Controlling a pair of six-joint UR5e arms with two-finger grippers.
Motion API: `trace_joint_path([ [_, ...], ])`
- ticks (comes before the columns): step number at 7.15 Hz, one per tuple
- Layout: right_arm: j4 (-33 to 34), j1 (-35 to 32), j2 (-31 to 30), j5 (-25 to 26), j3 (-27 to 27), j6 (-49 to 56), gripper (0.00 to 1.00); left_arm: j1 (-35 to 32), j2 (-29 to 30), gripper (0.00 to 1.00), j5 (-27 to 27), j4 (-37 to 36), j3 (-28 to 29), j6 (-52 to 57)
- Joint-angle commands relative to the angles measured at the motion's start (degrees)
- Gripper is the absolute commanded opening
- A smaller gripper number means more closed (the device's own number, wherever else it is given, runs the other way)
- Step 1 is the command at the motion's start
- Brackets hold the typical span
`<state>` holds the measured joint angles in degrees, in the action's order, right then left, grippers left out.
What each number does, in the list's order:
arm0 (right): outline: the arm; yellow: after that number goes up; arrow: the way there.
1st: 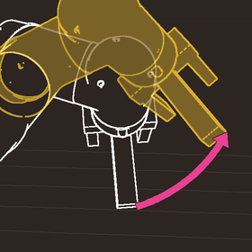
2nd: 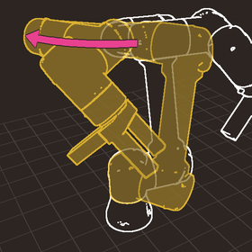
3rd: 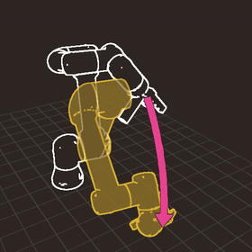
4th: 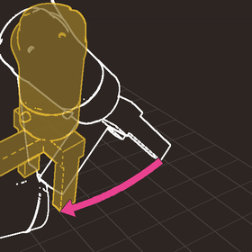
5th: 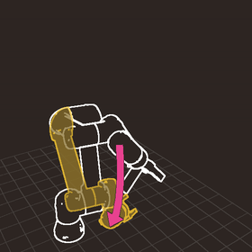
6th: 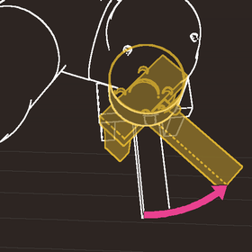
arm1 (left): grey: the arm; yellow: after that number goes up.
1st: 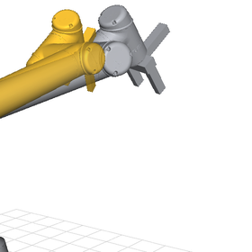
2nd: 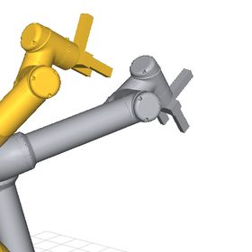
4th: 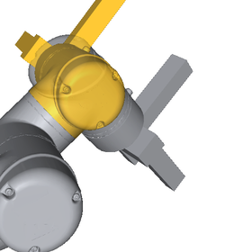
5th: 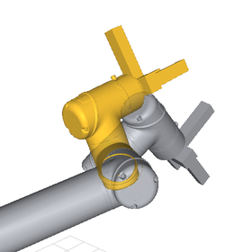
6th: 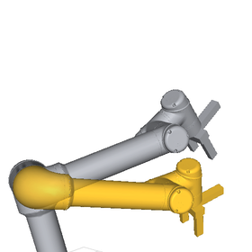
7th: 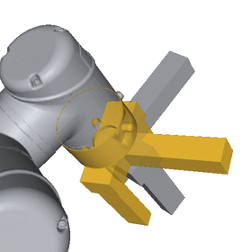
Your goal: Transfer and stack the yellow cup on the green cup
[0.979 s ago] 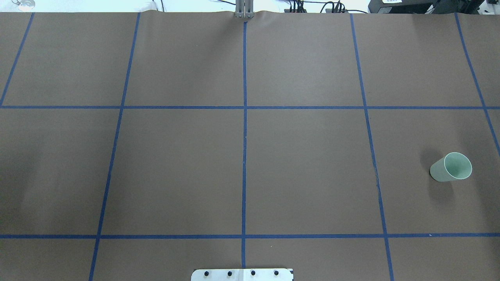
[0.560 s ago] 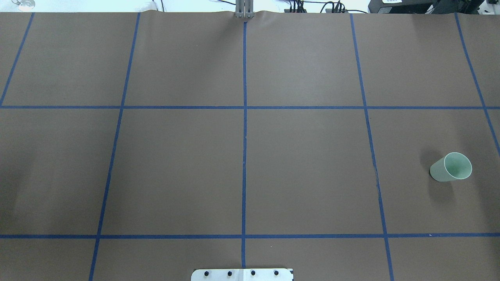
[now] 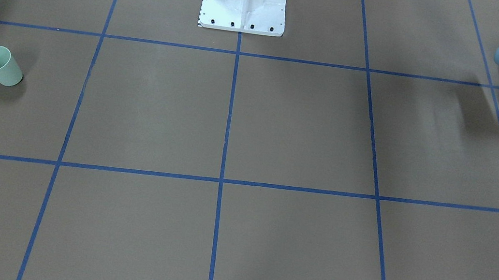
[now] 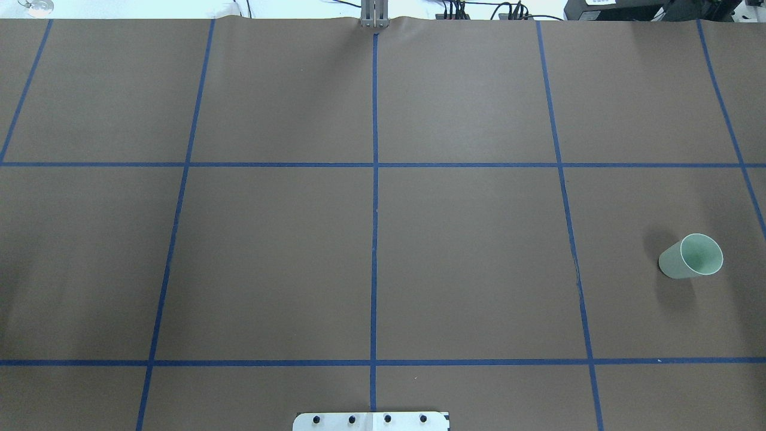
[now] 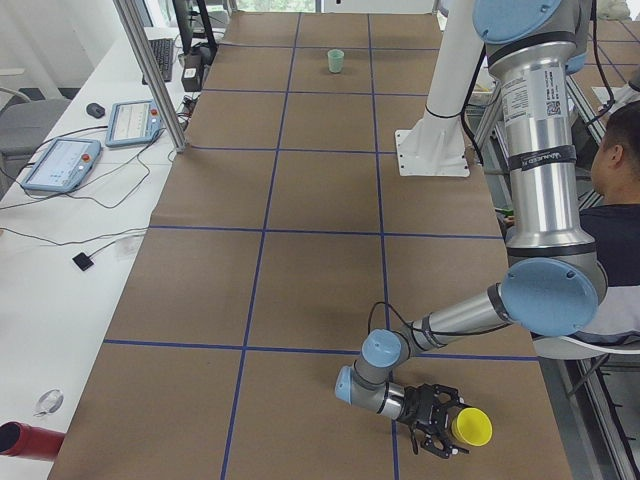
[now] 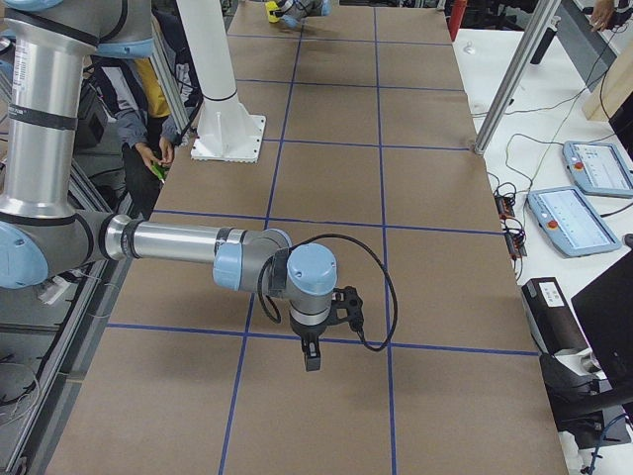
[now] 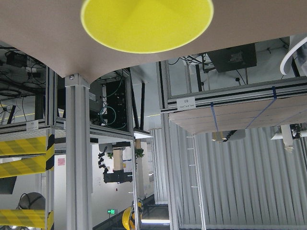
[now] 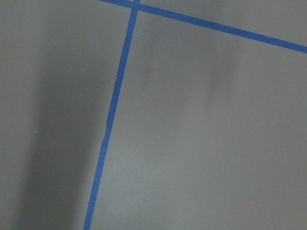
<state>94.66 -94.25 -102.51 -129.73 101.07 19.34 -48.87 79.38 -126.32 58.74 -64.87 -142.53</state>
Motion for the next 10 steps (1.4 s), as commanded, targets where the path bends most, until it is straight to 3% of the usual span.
trace_joint_path([
  [1, 0.0, 0.0, 0.0, 0.0, 0.0, 0.0, 1.0, 0.0, -0.1, 1.0, -0.9, 1.0, 1.2, -0.4],
  [6, 0.0, 0.0, -0.1, 0.0, -0.1, 0.0, 1.0, 0.1, -0.3, 0.98, -0.9, 2.7, 3.8, -0.3],
  [7, 0.0, 0.0, 0.0, 0.0, -0.1, 0.0, 1.0, 0.1, -0.3, 0.84, -0.9, 2.9, 3.8, -0.3],
  [8, 0.0, 0.0, 0.0, 0.0, -0.1, 0.0, 1.0, 0.1, -0.3, 0.58, -0.9, 3.6, 3.8, -0.1],
  [10, 0.0, 0.0, 0.0, 0.0, -0.1, 0.0, 1.0, 0.1, -0.8, 0.52, 0.9, 3.8, 3.7, 1.6],
])
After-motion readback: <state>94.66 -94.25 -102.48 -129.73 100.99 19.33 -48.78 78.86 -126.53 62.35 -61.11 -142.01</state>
